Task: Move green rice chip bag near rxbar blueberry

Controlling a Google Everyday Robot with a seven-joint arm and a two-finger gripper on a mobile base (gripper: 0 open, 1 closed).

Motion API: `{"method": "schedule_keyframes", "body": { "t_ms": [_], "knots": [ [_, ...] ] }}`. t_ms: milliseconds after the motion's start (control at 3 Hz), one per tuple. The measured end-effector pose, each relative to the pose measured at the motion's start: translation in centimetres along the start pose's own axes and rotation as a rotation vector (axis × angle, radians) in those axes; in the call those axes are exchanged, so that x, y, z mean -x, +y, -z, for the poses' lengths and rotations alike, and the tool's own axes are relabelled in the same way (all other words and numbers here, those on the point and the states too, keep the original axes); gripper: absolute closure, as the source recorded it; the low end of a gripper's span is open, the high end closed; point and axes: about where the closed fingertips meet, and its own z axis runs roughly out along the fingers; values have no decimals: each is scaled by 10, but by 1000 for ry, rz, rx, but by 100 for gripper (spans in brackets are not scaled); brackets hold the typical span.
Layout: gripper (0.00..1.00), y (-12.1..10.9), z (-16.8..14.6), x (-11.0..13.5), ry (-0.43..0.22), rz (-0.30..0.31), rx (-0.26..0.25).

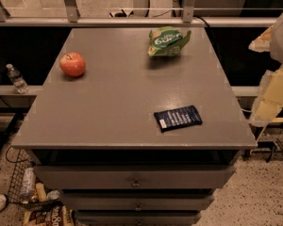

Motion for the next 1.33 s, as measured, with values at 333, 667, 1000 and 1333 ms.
{"method": "schedule_keyframes", "body": {
  "t_ms": [333, 667, 1000, 1333],
  "knots": [
    [0, 0, 0, 0, 0, 0, 0],
    [0, -17, -7, 14, -9, 31, -49],
    [0, -52, -24, 54, -55, 120, -111],
    [0, -85, -44, 102, -166, 222, -166]
  ]
}}
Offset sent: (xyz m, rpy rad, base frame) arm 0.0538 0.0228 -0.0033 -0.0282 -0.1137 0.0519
